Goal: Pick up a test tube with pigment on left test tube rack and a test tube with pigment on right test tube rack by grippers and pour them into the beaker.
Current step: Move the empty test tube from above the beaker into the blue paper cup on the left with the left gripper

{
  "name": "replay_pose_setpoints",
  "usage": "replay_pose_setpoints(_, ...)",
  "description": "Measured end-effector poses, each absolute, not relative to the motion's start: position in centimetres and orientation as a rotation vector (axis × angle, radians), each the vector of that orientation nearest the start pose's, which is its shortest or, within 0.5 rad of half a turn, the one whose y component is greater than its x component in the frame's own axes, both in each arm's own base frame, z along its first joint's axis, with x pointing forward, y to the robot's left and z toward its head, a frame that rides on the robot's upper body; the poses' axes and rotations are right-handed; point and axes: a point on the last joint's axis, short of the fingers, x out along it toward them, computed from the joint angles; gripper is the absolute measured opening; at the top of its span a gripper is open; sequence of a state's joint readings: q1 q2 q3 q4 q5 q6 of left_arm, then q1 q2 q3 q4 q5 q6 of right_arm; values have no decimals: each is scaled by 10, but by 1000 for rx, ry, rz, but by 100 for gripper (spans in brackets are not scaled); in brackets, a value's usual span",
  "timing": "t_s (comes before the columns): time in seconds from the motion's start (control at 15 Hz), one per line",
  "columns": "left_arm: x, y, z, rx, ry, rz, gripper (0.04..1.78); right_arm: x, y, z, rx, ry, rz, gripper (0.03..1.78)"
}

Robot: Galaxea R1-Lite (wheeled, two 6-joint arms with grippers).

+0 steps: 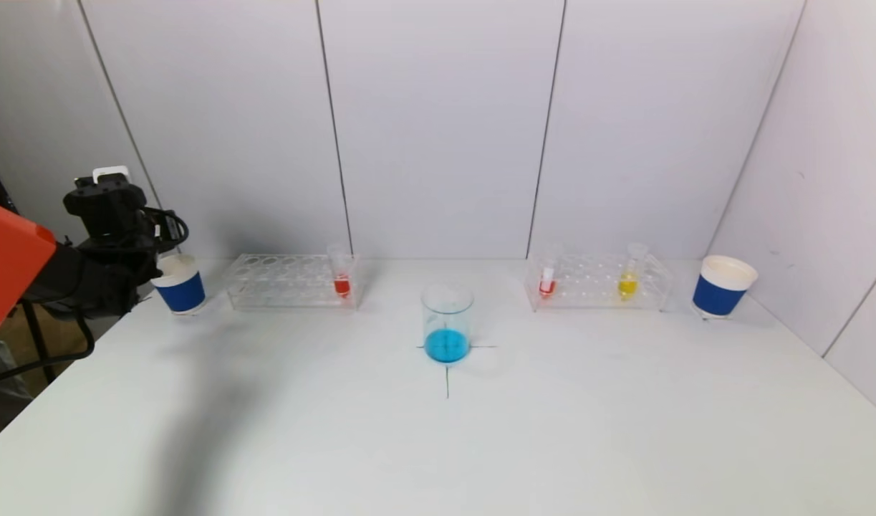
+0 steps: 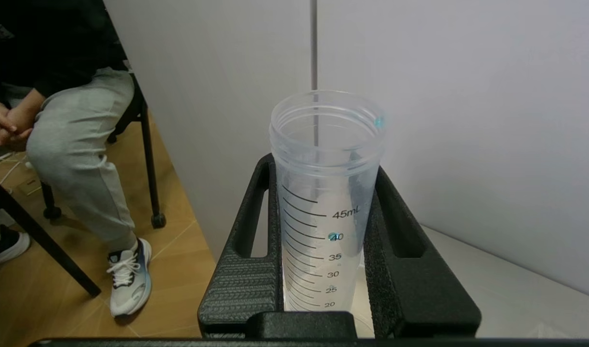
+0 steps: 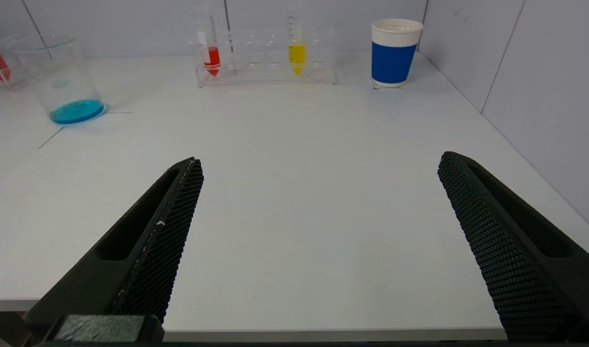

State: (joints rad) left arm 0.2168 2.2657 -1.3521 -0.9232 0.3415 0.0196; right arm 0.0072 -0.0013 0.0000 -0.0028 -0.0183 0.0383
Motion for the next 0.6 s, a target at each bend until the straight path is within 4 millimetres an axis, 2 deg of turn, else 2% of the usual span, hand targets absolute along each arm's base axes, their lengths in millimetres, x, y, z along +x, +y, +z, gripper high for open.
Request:
replay_pose_setpoints(0.27, 448, 108, 121, 22, 25, 531, 48, -23, -1, 76, 38, -4, -11, 177)
replay_pose_setpoints(0.6, 451, 107, 108, 25, 38, 523, 48, -23, -1, 76, 38, -4, -11, 177)
